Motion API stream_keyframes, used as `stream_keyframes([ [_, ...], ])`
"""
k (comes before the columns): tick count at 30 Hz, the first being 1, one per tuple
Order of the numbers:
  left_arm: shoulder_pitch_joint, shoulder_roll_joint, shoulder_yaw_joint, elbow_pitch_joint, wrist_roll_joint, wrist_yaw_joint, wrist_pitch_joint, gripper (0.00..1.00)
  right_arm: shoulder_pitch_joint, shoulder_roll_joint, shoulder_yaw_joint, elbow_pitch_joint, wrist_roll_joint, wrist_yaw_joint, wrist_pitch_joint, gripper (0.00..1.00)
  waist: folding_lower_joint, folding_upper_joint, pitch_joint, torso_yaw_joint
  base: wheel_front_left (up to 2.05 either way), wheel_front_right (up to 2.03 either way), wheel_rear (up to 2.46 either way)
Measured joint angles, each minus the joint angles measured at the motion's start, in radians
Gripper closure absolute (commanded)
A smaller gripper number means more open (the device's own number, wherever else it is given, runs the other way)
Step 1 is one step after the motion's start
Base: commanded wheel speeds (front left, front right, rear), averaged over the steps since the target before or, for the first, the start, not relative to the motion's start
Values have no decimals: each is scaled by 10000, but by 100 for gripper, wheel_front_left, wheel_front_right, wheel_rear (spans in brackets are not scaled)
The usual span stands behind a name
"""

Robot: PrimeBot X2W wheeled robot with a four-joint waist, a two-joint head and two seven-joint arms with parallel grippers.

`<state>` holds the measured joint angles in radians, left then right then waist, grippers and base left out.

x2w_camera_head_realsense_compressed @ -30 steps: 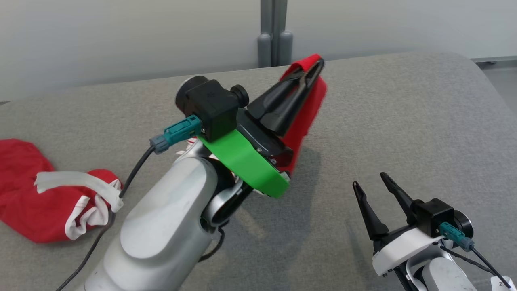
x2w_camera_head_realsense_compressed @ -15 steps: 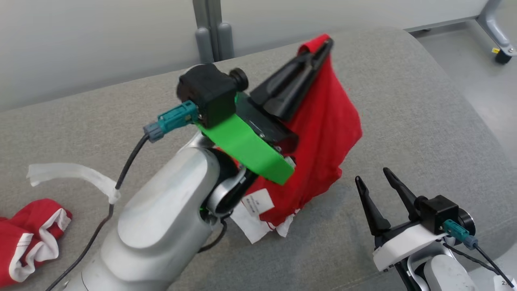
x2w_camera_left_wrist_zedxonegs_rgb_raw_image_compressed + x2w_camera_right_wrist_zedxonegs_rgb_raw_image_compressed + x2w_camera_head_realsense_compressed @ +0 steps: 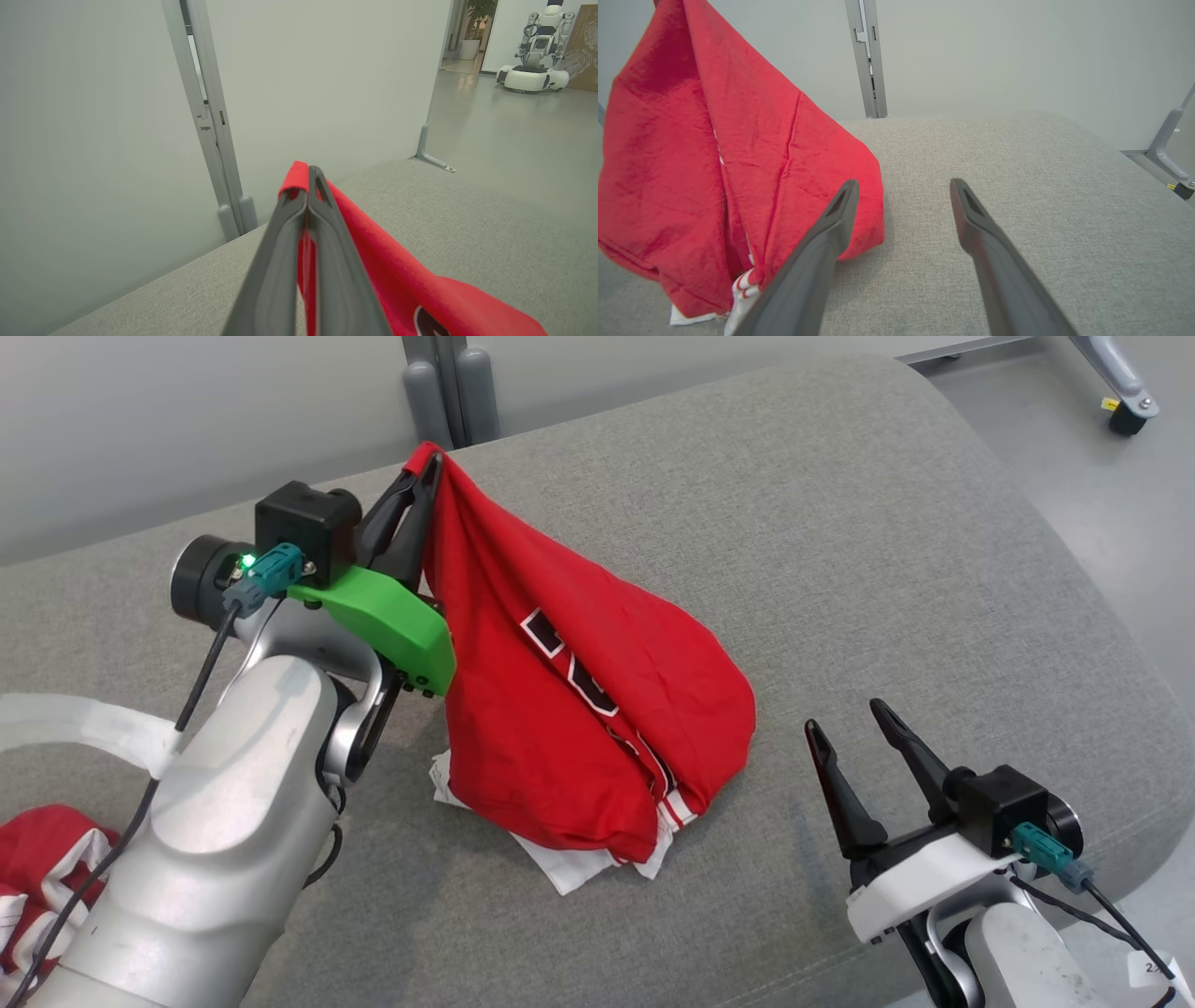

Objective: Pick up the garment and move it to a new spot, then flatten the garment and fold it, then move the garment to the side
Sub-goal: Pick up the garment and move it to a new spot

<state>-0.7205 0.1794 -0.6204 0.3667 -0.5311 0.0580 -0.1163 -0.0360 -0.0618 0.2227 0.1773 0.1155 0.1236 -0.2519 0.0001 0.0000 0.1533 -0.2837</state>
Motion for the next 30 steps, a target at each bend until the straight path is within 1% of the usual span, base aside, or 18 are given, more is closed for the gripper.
stream_keyframes([
  [4, 2, 121, 132, 646, 98, 58, -353, 100, -25, -4, 27, 15, 0, -2, 0, 0, 0, 0, -32, -110, 0, 0, 0],
  [8, 2, 372, 608, 1289, 151, 272, -742, 100, -25, 0, 61, 44, 0, -2, 0, 0, 0, 0, -76, -196, 0, 0, 0],
  [10, -4, 554, 842, 1572, 151, 320, -805, 100, -22, 10, 61, 52, 0, 0, 0, 0, 0, 0, -88, -236, 0, 0, 0],
  [13, -15, 646, 997, 1964, 153, 362, -882, 100, -22, 8, 48, 52, 0, 0, 0, 0, 0, 0, -88, -258, 0, 0, 0],
  [14, -15, 644, 1001, 2104, 153, 362, -884, 88, -22, 12, 48, 52, 2, 0, 0, 0, 0, 0, -89, -262, 0, 0, 0],
  [15, -15, 642, 1001, 2215, 153, 362, -884, 80, -21, 12, 46, 52, 2, 0, 0, 0, 0, 0, -90, -264, 0, 0, 0],
  [16, -15, 642, 1003, 2360, 153, 368, -890, 80, -20, 12, 46, 52, 2, 0, 0, 0, 0, 0, -89, -264, 0, 0, 0],
  [17, -14, 640, 1001, 2506, 153, 389, -909, 75, -18, 13, 48, 54, 2, 0, 0, 0, 0, 0, -89, -263, 0, 0, 0],
  [18, -13, 644, 1001, 2665, 153, 389, -915, 67, -17, 12, 61, 54, 2, 0, 0, 0, 0, 0, -89, -260, 0, 0, 0],
  [19, -2, 644, 984, 2853, 153, 391, -909, 54, -13, 13, 79, 52, 0, 0, 0, 0, 0, 0, -88, -252, 0, 0, 0],
  [20, 18, 635, 926, 3026, 153, 391, -869, 35, -2, 15, 79, 44, 0, 4, 0, 0, 0, 0, -85, -233, 0, 0, 0],
  [21, 52, 608, 857, 3143, 153, 391, -853, 22, 5, 13, 84, 35, 0, 4, 0, 0, 0, 0, -81, -201, 0, 0, 0],
  [22, 86, 550, 838, 3237, 153, 393, -855, 0, 9, 10, 119, 23, -4, 4, 0, 0, 0, 0, -76, -162, 0, 0, 0],
  [27, 90, 291, 779, 3400, 301, 412, -894, 0, 34, 10, 604, -127, -104, 4, 0, 0, -1, 0, -47, 89, 0, 0, 0],
  [30, 73, 265, 857, 3375, 493, 491, -1028, 0, 38, -48, 1126, -280, -213, 4, 0, 0, -1, 0, -20, 267, 0, 0, 0],
])
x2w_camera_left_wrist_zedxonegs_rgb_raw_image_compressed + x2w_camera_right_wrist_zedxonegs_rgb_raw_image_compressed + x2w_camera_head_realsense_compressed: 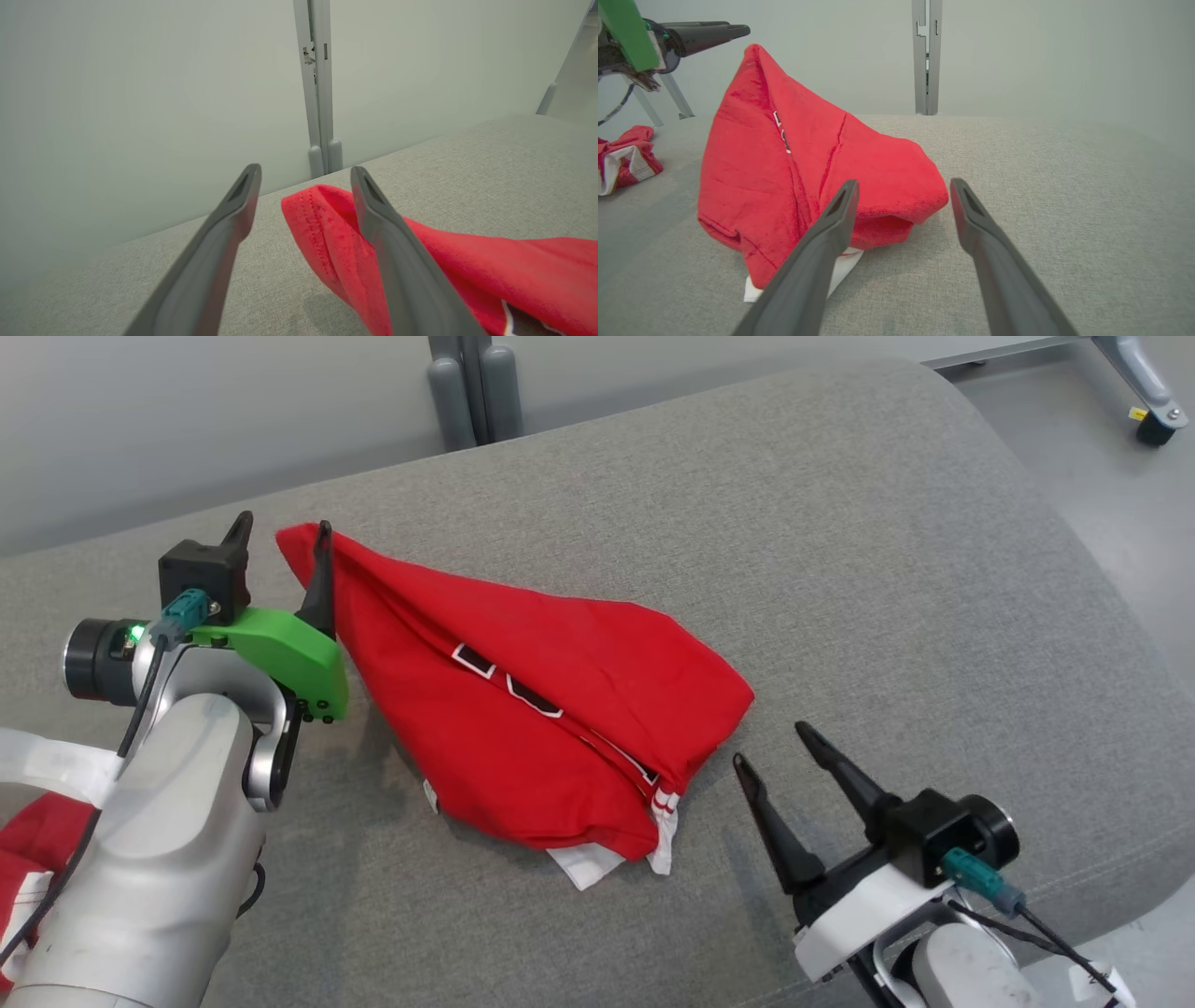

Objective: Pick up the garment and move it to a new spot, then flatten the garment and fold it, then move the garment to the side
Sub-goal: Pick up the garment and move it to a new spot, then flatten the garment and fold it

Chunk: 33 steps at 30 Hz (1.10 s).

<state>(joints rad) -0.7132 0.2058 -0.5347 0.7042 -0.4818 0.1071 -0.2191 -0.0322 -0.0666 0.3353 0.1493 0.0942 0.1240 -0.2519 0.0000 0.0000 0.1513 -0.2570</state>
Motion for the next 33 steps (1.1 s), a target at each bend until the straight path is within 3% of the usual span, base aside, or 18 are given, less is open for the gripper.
stream_keyframes([
  [6, 21, -46, 186, -75, 8, 77, -107, 0, 244, -234, 1321, -113, -75, 6, 0, 0, 0, 0, 78, 402, 0, 0, 0],
  [21, 1072, -491, 479, -2059, -140, 79, -328, 0, 833, -548, 2537, 959, 119, 6, 0, 0, 0, 0, 282, 1505, 0, 0, 0],
  [33, 2473, -314, 888, -3705, 209, 81, -326, 0, 211, -399, 1931, 1894, 303, 6, 0, 0, 0, 0, 252, 2156, 0, 0, 0],
])
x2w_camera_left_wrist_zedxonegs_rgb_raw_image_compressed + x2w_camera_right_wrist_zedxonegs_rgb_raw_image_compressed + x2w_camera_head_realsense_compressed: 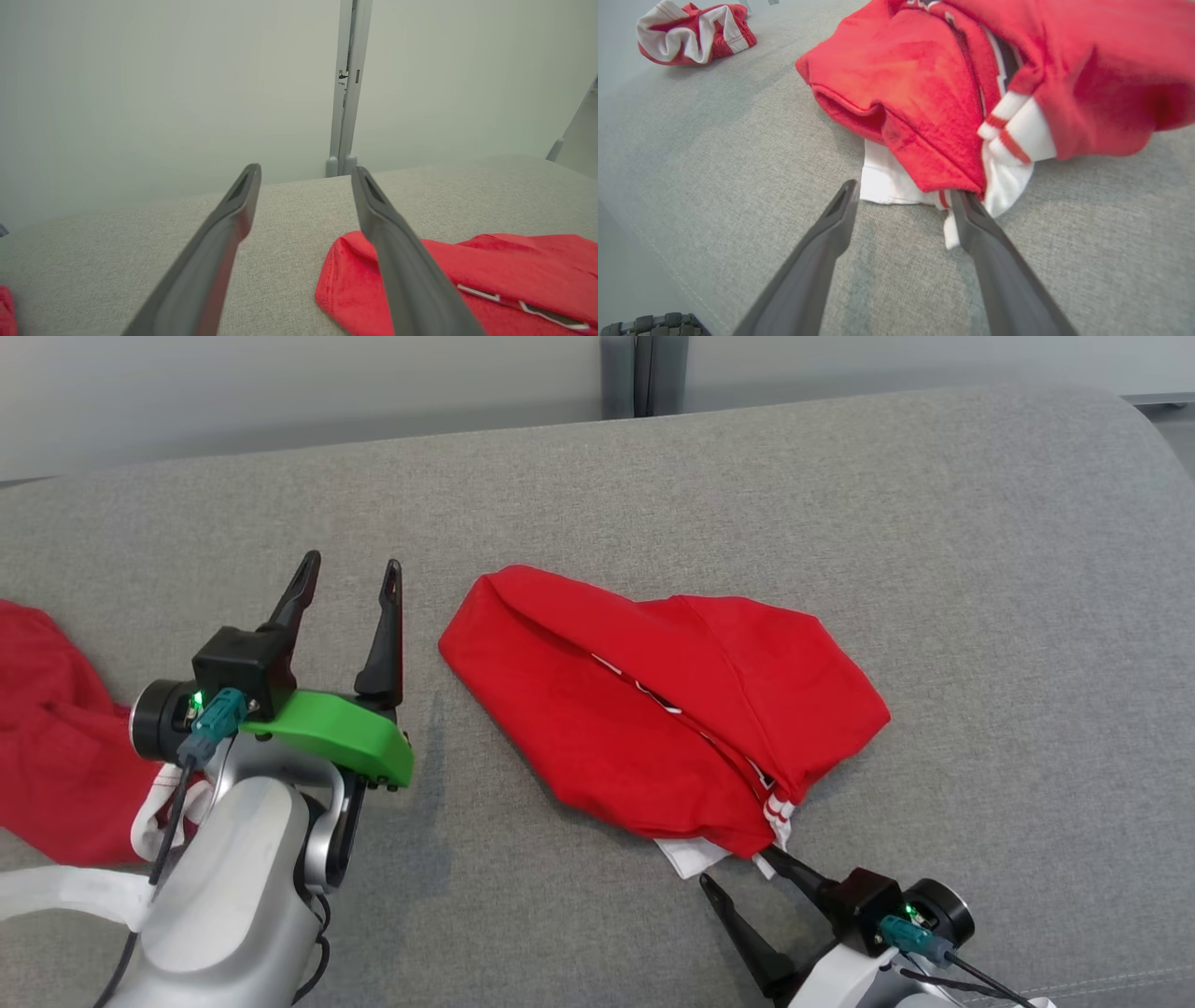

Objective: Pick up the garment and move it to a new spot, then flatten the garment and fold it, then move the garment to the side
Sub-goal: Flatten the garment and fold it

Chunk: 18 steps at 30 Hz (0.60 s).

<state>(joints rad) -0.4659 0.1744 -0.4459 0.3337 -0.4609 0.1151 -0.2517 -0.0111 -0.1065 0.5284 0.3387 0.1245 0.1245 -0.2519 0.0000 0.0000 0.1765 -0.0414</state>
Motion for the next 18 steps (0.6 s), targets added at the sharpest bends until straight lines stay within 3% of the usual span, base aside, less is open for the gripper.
stream_keyframes([
  [7, 463, 13, 138, -537, 77, 12, 0, 0, -321, 42, -98, 815, -4, -2, 0, 0, 0, 0, 23, 90, 0, 0, 0],
  [17, 872, 58, 322, -1034, 242, 12, 0, 0, -788, 130, -228, 999, -19, -40, 0, 2, 0, 0, -11, 155, 0, 0, 0],
  [18, 935, 59, 336, -1091, 261, 12, 0, 0, -855, 142, -247, 1070, -19, -40, 0, 79, 0, 0, -16, 157, 0, 0, 0],
])
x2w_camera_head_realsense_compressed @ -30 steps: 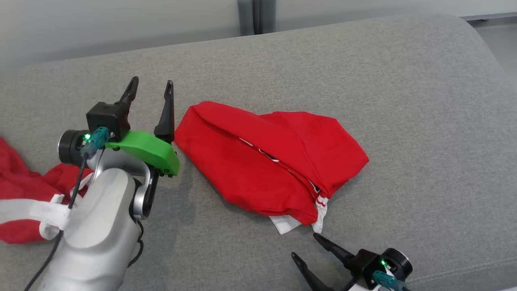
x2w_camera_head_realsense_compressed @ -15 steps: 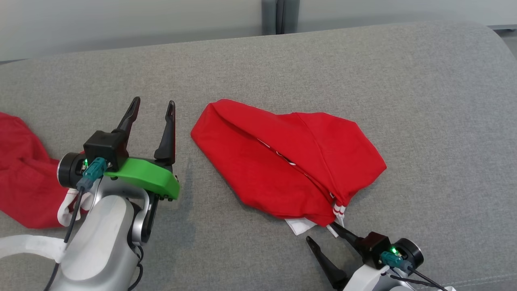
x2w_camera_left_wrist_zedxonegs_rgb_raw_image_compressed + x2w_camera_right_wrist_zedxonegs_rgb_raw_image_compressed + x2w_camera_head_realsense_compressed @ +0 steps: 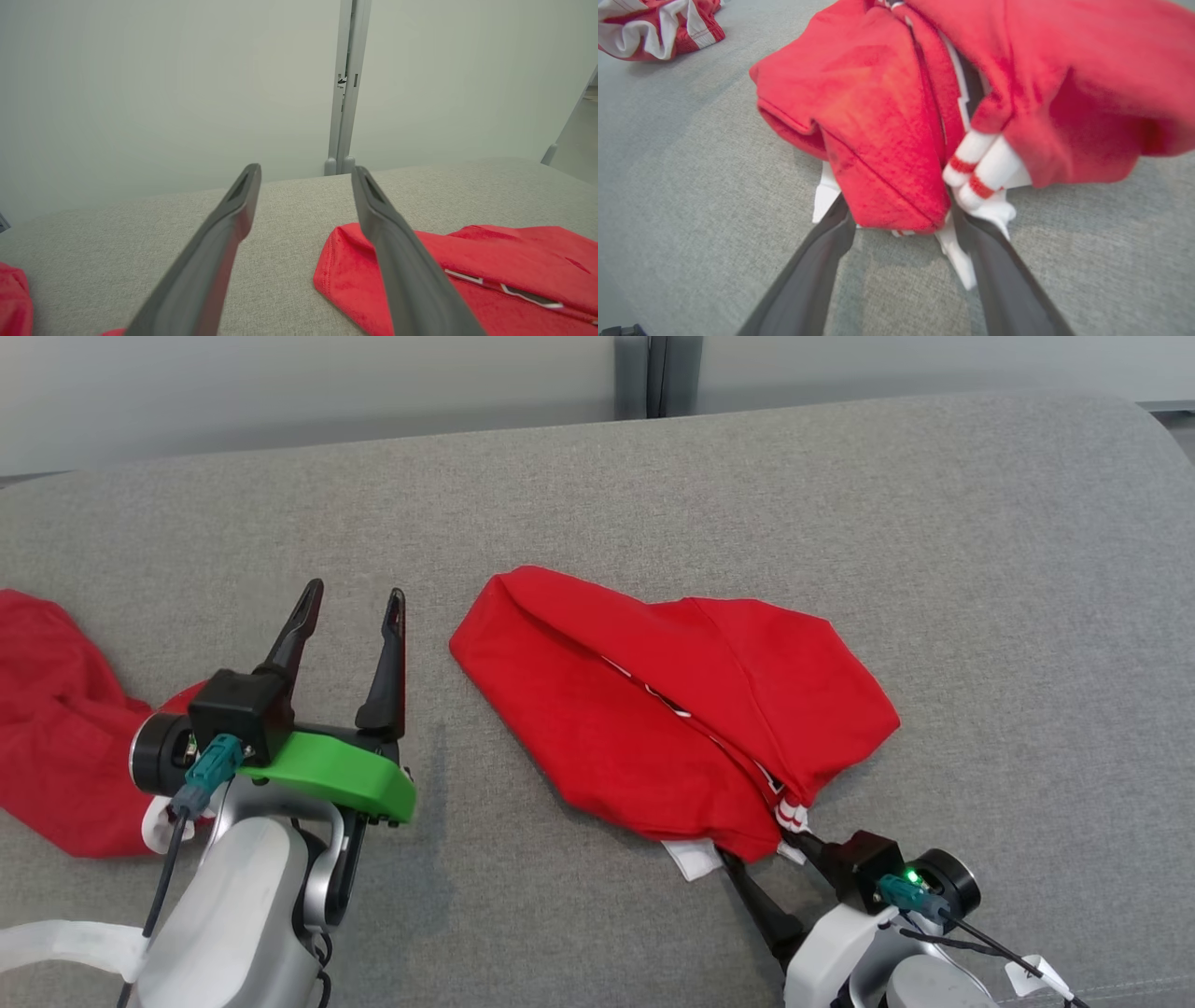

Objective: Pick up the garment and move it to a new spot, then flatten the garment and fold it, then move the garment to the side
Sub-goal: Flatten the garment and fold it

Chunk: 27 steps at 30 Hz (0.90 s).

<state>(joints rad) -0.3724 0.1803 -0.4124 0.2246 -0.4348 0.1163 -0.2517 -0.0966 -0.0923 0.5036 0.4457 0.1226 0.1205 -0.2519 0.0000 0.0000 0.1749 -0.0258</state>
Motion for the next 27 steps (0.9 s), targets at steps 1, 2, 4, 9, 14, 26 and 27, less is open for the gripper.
stream_keyframes([
  [1, 53, 0, 0, -38, 0, 0, 0, 0, -58, 8, 8, 115, 0, 2, 0, 100, 0, 0, -6, 1, 0, 0, 0],
  [2, 90, 0, 0, -65, 0, 0, 0, 0, -81, 8, 10, 199, 0, 4, 0, 100, 0, 0, -12, 2, 0, 0, 0],
  [4, 140, 0, 2, -117, 2, 0, 0, 0, -121, 4, 8, 226, 2, 6, 0, 100, 0, 0, -27, 3, 0, 0, 0],
  [9, 374, 2, 52, -205, 67, 0, 0, 0, -655, -144, 81, -63, -15, 19, 0, 100, 0, 0, -51, -4, 0, 0, 0],
  [14, 699, -56, -13, -245, 67, 0, 0, 0, -1549, -899, 514, -792, -201, 29, 46, 100, 0, 0, -132, -35, 0, 0, 0],
  [26, 1055, -470, -69, -295, -8, 0, 0, 0, -3610, -2706, 2499, -3917, 903, 40, 1507, 100, 0, 0, -649, 195, 0, 0, 0],
  [27, 1111, -481, -48, -272, -8, 0, 0, 0, -3722, -2811, 2681, -4220, 1264, 40, 1693, 100, 0, 0, -709, 228, 0, 0, 0],
])
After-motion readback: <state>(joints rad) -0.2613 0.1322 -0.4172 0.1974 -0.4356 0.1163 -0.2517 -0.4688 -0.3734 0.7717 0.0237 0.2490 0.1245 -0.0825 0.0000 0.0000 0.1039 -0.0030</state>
